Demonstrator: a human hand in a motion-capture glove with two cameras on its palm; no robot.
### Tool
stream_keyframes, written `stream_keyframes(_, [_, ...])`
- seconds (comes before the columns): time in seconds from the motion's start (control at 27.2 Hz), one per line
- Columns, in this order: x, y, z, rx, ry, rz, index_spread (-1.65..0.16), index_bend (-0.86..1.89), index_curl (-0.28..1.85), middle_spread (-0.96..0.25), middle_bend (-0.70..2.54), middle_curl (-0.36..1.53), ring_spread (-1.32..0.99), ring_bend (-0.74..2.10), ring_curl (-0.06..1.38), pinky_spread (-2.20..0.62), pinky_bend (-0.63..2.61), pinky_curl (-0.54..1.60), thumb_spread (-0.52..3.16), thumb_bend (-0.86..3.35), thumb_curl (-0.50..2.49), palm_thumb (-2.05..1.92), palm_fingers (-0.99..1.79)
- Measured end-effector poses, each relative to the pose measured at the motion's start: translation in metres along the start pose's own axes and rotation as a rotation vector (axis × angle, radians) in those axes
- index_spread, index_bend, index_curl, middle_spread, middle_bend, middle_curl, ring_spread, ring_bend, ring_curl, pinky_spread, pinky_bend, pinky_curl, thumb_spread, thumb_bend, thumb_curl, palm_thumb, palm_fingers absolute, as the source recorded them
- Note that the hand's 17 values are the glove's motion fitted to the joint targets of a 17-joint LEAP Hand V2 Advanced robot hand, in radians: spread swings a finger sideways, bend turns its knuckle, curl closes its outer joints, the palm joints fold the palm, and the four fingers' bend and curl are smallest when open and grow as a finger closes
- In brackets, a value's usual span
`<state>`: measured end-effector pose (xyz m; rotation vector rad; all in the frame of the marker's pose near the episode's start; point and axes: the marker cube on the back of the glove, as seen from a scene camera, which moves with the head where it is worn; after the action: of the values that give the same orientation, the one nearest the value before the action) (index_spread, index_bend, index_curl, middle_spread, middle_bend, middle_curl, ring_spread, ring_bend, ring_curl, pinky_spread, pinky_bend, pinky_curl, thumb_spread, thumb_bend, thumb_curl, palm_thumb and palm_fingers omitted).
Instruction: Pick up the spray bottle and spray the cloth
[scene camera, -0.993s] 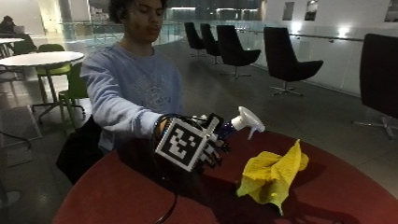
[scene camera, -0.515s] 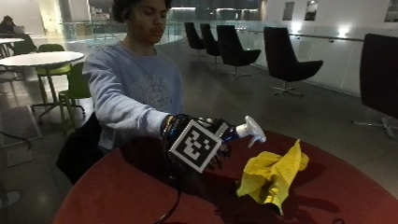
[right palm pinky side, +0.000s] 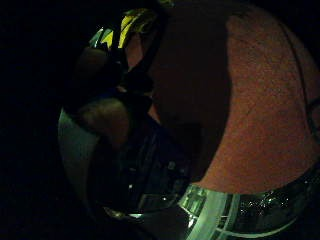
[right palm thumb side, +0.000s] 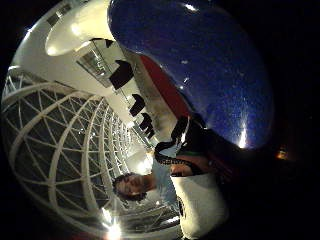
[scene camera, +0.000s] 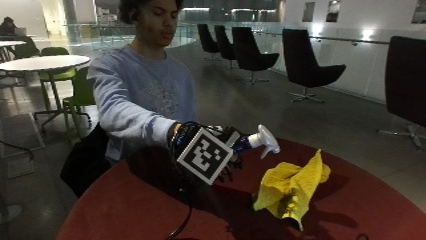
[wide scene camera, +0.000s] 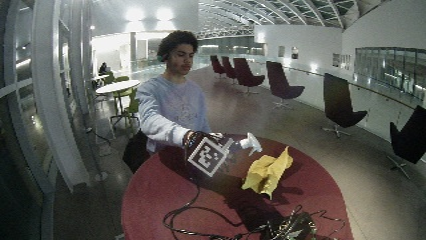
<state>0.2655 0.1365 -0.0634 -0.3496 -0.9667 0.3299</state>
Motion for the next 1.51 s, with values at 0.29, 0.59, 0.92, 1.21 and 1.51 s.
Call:
stream_keyframes(0.29, [0.003,0.011,0.0,-0.082,0.016,0.009,-0.22,0.05,0.12,0.01,0.38,0.44,0.08,0.66,0.39,0.3,0.44,0.37,0.94,-0.02,0.61,0.77,0.78])
stream_keyframes(0.59, [0.003,0.003,0.001,-0.035,0.021,0.015,-0.21,0.05,0.11,0.01,0.39,0.44,0.08,0.66,0.39,0.3,0.44,0.37,0.94,-0.02,0.62,0.76,0.77])
stream_keyframes(0.92, [0.0,0.01,0.001,-0.085,0.004,0.005,-0.21,0.05,0.11,0.01,0.39,0.44,0.08,0.67,0.39,0.3,0.45,0.37,0.95,-0.02,0.62,0.75,0.77])
stream_keyframes(1.21, [0.003,0.006,0.0,-0.05,0.016,0.005,-0.21,0.05,0.11,0.01,0.39,0.44,0.08,0.67,0.39,0.3,0.45,0.37,0.95,-0.02,0.62,0.75,0.77])
stream_keyframes(1.51, [0.002,0.009,0.0,-0.075,0.024,0.001,-0.21,0.05,0.11,0.01,0.4,0.45,0.08,0.67,0.39,0.3,0.45,0.37,0.95,-0.02,0.62,0.75,0.77])
